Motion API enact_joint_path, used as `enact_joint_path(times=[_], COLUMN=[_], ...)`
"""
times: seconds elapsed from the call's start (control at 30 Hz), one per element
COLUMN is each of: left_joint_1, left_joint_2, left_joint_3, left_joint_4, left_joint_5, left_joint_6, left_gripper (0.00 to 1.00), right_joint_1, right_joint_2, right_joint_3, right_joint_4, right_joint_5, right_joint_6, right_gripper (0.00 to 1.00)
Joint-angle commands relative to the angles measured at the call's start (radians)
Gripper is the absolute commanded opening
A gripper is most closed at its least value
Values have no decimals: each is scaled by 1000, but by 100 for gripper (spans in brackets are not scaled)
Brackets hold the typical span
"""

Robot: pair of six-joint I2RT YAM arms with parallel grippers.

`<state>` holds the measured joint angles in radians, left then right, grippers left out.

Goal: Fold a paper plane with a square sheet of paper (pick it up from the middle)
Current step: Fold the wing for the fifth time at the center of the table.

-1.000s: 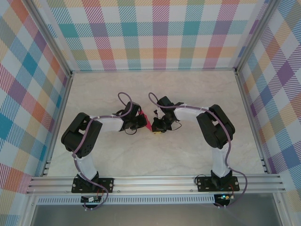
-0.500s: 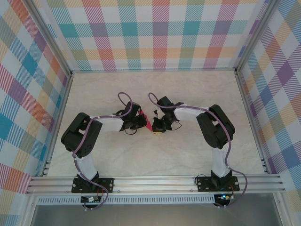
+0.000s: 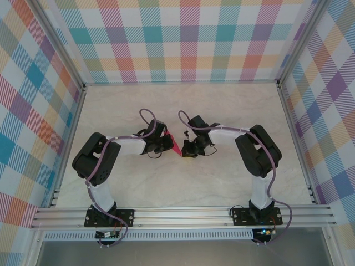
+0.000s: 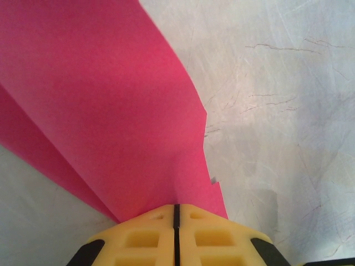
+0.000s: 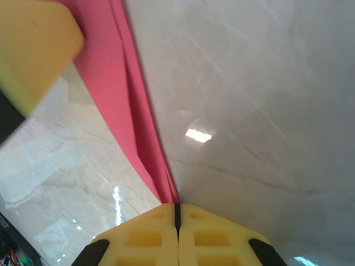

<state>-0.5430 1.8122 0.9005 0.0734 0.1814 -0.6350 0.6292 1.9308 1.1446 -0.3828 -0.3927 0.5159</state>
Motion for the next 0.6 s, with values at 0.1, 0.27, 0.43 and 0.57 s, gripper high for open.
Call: enact_joint_path(times=[0.1, 0.27, 0.43, 0.57], left_joint_1=[-8, -8, -8, -8], left_joint_2=[64, 62, 68, 70], left_joint_3=[-20, -22, -18, -17], left_joint_4=[-138, -133, -127, -128], left_joint_5=[-46, -38, -29, -28], left_joint_6=[8, 7, 5, 3], left_gripper=[8, 8, 8, 8], right_joint_1=[-4, -3, 8, 29], right_joint_2=[-42, -113, -151, -81], right_joint_3=[-41, -55, -11, 68], right_joint_4=[-110, -71, -29, -55], right_joint_5=[32, 13, -28, -25], right_joint_6=[11, 10, 7, 6], right_gripper=[4, 5, 10, 11])
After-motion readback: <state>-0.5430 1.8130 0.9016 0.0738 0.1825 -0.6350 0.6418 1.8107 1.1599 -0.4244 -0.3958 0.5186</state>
